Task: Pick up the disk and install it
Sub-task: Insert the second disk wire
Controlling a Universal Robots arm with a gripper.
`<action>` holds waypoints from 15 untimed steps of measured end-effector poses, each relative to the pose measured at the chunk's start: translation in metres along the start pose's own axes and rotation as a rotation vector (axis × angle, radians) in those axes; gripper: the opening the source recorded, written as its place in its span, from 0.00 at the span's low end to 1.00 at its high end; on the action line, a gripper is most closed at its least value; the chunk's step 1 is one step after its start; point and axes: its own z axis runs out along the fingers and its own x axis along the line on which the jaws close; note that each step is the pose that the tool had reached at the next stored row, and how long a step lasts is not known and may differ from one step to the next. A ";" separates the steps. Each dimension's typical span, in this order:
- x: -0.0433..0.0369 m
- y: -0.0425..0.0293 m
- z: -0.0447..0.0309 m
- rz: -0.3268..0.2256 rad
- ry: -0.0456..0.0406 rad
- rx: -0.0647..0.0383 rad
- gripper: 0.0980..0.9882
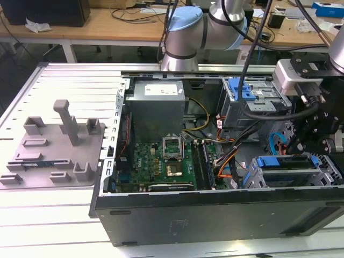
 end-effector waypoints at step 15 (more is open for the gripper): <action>0.0073 -0.0010 0.0015 0.006 -0.0146 -0.001 0.07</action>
